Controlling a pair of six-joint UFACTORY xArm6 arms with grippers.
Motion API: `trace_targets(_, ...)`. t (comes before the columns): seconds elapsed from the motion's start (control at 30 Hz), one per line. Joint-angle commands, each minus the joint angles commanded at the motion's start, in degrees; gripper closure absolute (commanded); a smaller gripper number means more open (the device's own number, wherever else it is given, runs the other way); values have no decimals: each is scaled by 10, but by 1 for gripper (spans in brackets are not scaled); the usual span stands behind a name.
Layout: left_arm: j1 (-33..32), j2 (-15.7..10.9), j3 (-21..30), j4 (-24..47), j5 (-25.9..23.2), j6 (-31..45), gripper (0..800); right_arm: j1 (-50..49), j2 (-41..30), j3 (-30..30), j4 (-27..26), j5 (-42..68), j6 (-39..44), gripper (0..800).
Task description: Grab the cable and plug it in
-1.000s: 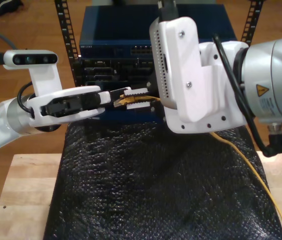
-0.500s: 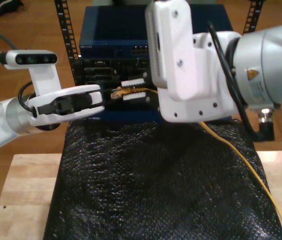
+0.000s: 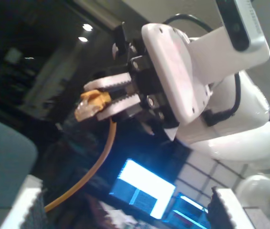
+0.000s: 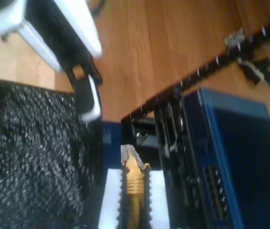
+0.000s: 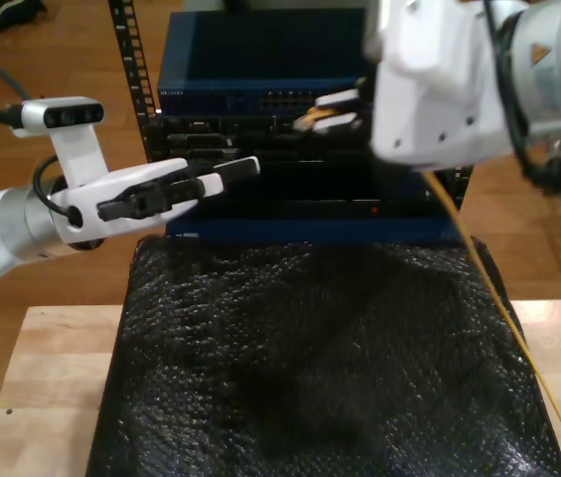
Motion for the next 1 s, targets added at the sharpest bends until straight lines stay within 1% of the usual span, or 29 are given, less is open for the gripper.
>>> trace_targets(0.03, 1, 0, -4, 0, -2, 4, 8, -11, 3, -4, -1, 15, 8, 800)
trace_targets(0.17, 24, 0, -55, 7, -7, 16, 7, -60, 20, -15, 0, 82, 17, 800)
trace_targets(0.27, 36, 0, -85, 25, -25, 17, 5, -98, 33, -22, 1, 119, 18, 800)
trace_targets(0.43, 44, 0, -120, 113, -69, 17, 2, -143, 46, -31, -3, 156, 25, 800)
trace_targets(0.57, 44, -1, -121, 168, -96, 24, 2, -164, 72, -35, -10, 184, 25, 800)
trace_targets(0.63, 45, -1, -122, 196, -107, 33, 2, -172, 79, -35, -27, 190, 25, 800)
trace_targets(0.73, 44, -15, -122, 246, -133, 48, 2, -177, 95, -36, -66, 193, 29, 800)
trace_targets(0.83, 44, -28, -126, 299, -152, 56, 2, -177, 108, -36, -106, 206, 63, 800)
trace_targets(0.9, 43, -41, -134, 328, -161, 60, 2, -177, 120, -38, -135, 216, 80, 800)
trace_targets(1.0, 43, -53, -142, 366, -164, 62, 2, -176, 134, -44, -163, 229, 92, 800)
